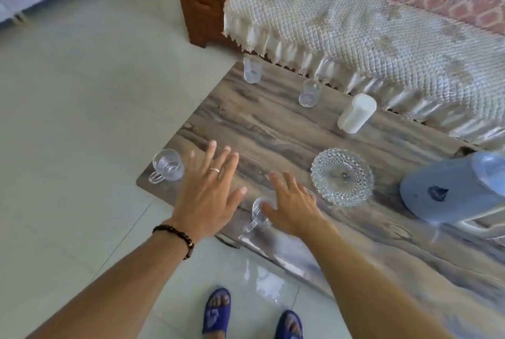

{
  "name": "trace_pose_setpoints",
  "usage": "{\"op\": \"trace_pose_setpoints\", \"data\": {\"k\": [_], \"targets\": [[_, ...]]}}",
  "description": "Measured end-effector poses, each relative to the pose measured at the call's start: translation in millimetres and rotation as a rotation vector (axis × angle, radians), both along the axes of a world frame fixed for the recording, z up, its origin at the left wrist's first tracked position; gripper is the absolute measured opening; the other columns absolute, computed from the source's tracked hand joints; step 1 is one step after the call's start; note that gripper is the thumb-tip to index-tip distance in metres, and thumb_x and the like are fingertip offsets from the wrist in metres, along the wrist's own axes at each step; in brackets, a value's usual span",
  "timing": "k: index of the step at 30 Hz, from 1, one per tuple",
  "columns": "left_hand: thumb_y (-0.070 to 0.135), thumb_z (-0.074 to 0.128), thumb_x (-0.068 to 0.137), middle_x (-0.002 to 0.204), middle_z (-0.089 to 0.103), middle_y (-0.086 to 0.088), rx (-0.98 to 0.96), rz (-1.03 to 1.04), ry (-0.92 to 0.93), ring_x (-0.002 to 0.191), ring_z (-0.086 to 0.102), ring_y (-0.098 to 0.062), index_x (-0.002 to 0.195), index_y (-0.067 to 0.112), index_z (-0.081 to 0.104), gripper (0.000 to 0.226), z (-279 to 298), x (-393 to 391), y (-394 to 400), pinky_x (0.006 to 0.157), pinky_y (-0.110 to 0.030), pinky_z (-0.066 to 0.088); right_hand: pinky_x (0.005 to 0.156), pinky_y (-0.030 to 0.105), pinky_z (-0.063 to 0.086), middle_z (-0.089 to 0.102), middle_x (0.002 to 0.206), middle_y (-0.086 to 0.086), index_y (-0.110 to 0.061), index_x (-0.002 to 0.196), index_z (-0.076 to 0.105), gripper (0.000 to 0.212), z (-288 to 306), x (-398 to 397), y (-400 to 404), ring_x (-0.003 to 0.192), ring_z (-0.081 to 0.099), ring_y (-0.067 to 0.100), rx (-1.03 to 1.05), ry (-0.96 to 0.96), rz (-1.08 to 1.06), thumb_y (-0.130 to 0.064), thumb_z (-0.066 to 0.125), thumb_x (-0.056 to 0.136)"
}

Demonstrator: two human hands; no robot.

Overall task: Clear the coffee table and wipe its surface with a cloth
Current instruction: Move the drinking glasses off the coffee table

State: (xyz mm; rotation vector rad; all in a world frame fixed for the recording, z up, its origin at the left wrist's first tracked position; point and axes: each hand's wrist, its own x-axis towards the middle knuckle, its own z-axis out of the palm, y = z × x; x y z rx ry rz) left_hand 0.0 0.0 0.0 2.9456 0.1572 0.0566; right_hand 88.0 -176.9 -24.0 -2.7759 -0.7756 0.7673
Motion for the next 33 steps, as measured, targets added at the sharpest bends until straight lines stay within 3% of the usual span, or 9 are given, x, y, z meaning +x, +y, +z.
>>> {"op": "trace_pose_setpoints", "data": {"k": [4, 7, 12, 18, 21, 23, 26, 29, 33], "targets": [[0.051, 0.026, 0.093, 0.148, 0.039, -0.015, 0.063, 0.08, 0.067, 0.142, 0.021, -0.037, 0.143, 0.006, 0.037, 0.067, -59, -8, 8, 0.108, -0.062, 0.025, 0.106, 0.054, 0.038, 0.012, 0.159, 0.009, -0.03, 0.15, 0.016, 0.07, -67, -10, 21, 0.133, 0.034, 0.044, -0.04, 0.141, -0.068, -0.047, 0.053, 0.093], [0.05, 0.026, 0.094, 0.147, 0.04, -0.016, 0.059, 0.108, 0.096, 0.142, 0.022, -0.038, 0.143, 0.005, 0.038, 0.068, -92, -17, 15, 0.109, -0.061, 0.024, 0.103, 0.049, 0.039, 0.007, 0.158, 0.015, -0.028, 0.147, 0.023, 0.067, -98, -16, 32, 0.129, 0.034, 0.046, -0.036, 0.127, -0.157, -0.042, 0.058, 0.092], [0.051, 0.03, 0.093, 0.147, 0.04, -0.015, 0.042, 0.169, 0.146, 0.142, 0.022, -0.037, 0.145, 0.007, 0.035, 0.068, -120, -27, 29, 0.109, -0.061, 0.026, 0.08, 0.04, 0.049, 0.035, 0.135, 0.013, -0.027, 0.135, 0.041, 0.049, -113, -17, 47, 0.118, 0.043, 0.037, -0.071, 0.017, -0.123, -0.033, 0.062, 0.091], [0.043, 0.061, 0.083, 0.157, 0.022, -0.004, -0.029, 0.265, 0.224, 0.143, 0.008, -0.042, 0.149, 0.021, 0.015, 0.083, -125, -1, 86, 0.11, -0.061, 0.024, 0.089, 0.041, 0.051, 0.038, 0.137, 0.007, -0.033, 0.137, 0.042, 0.058, -100, 12, 107, 0.125, 0.043, 0.032, 0.072, -0.043, -0.059, -0.039, 0.069, 0.086], [0.036, 0.064, 0.084, 0.16, 0.008, -0.003, -0.041, 0.319, 0.251, 0.144, -0.005, -0.042, 0.151, 0.029, 0.009, 0.087, -132, 18, 113, 0.113, -0.063, 0.011, 0.088, 0.041, 0.051, 0.037, 0.137, 0.007, -0.031, 0.136, 0.043, 0.058, -99, 24, 133, 0.122, 0.046, 0.033, 0.136, -0.071, -0.038, -0.038, 0.069, 0.084], [0.032, 0.064, 0.084, 0.161, 0.002, -0.004, -0.071, 0.374, 0.29, 0.143, -0.009, -0.042, 0.148, 0.033, 0.014, 0.081, -140, 29, 130, 0.111, -0.065, 0.01, 0.086, 0.041, 0.052, 0.037, 0.137, 0.008, -0.029, 0.134, 0.045, 0.057, -102, 32, 145, 0.12, 0.048, 0.033, 0.159, -0.09, -0.042, -0.037, 0.069, 0.083], [0.024, 0.066, 0.083, 0.159, 0.008, -0.006, -0.177, 0.445, 0.331, 0.143, 0.001, -0.039, 0.144, 0.035, 0.027, 0.073, -151, 39, 152, 0.11, -0.061, 0.022, 0.084, 0.041, 0.055, 0.038, 0.136, 0.008, -0.027, 0.131, 0.047, 0.056, -108, 43, 161, 0.116, 0.052, 0.033, 0.175, -0.105, -0.031, -0.035, 0.071, 0.081], [0.014, 0.064, 0.086, 0.152, 0.024, -0.007, -0.203, 0.43, 0.315, 0.134, 0.025, -0.033, 0.141, 0.034, 0.036, 0.065, -155, 45, 163, 0.096, -0.039, 0.046, 0.082, 0.041, 0.056, 0.039, 0.135, 0.008, -0.024, 0.129, 0.048, 0.055, -110, 52, 166, 0.113, 0.054, 0.033, 0.18, -0.102, -0.036, -0.033, 0.072, 0.08], [0.019, 0.064, 0.084, 0.142, 0.036, -0.006, -0.216, 0.385, 0.28, 0.122, 0.04, -0.029, 0.13, 0.032, 0.045, 0.052, -141, 57, 159, 0.086, -0.037, 0.05, 0.082, 0.042, 0.055, 0.039, 0.134, 0.009, -0.024, 0.128, 0.049, 0.053, -101, 66, 163, 0.111, 0.054, 0.034, 0.192, -0.111, -0.064, -0.031, 0.071, 0.081]]}}
